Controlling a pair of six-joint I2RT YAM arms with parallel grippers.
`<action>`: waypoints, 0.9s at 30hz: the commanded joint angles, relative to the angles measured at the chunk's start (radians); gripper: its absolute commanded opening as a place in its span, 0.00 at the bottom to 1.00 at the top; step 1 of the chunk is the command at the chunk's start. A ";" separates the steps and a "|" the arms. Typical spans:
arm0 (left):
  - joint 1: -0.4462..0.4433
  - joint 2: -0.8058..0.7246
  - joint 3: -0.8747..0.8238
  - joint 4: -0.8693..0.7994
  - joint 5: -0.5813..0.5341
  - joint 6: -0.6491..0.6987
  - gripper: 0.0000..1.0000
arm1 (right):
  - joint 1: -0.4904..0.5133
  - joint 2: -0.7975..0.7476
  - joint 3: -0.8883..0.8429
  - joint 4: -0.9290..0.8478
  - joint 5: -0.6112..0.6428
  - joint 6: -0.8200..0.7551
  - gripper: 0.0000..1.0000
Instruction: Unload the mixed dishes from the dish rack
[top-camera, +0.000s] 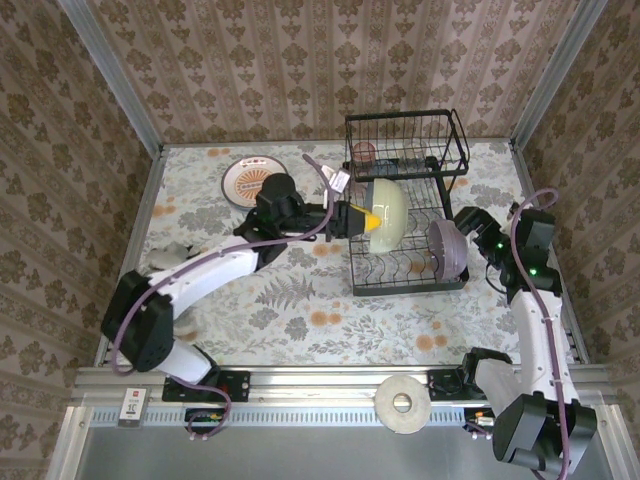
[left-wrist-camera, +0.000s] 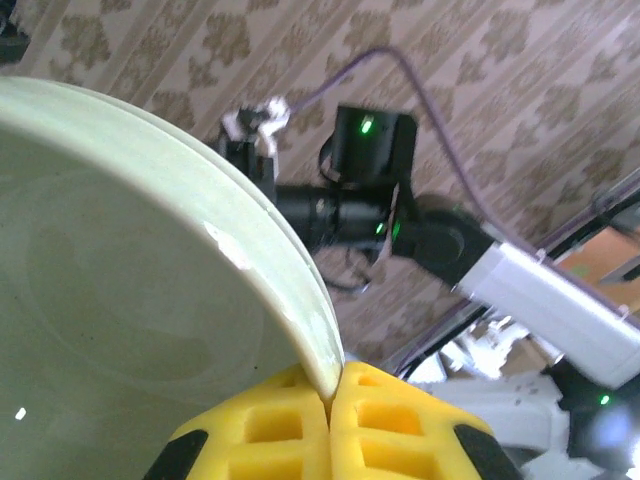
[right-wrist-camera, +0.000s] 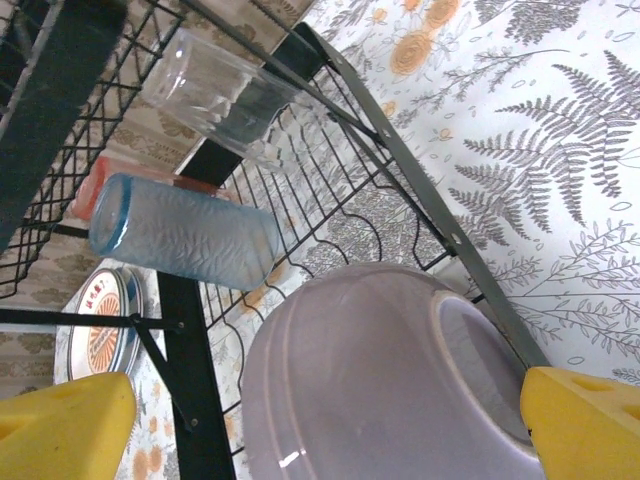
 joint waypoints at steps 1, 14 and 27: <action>-0.014 -0.099 0.140 -0.426 -0.048 0.414 0.00 | 0.029 -0.016 0.061 -0.064 0.016 -0.035 1.00; -0.151 -0.139 0.355 -1.300 -0.591 1.133 0.00 | 0.279 0.026 0.280 -0.242 0.070 -0.166 1.00; -0.350 -0.183 0.230 -1.356 -0.998 1.489 0.00 | 0.675 0.239 0.500 -0.440 0.221 -0.340 0.97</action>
